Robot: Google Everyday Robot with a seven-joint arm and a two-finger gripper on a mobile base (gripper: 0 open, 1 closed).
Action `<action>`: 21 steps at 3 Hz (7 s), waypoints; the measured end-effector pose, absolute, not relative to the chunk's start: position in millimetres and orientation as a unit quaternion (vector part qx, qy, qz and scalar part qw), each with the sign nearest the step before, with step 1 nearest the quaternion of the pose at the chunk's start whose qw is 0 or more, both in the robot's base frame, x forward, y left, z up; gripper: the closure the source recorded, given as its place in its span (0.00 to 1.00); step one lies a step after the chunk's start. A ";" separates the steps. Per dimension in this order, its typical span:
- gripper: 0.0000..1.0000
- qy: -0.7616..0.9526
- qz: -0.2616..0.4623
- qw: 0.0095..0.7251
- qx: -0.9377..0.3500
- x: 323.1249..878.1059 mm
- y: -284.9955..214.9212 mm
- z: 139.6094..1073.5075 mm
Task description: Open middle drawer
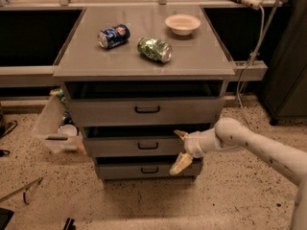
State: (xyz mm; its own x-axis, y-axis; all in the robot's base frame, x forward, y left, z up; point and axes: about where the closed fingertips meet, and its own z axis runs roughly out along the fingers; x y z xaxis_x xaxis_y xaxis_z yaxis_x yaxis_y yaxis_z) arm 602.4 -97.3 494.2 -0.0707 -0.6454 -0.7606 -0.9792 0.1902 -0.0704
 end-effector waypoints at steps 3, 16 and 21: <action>0.00 0.705 0.260 0.339 -0.566 629.9 -95.7 467.2; 0.00 0.706 0.300 0.203 -0.609 604.4 -51.4 435.5; 0.00 0.716 0.358 0.150 -0.580 434.0 -82.7 478.7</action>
Offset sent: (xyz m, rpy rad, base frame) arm 0.0178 -0.0131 -0.0191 0.0248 0.0225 -0.0658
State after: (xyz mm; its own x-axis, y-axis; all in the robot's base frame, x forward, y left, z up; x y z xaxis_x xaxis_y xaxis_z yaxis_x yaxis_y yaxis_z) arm 434.0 -82.7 478.7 -0.2813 -0.7231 -0.6309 -0.9383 0.0694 0.3388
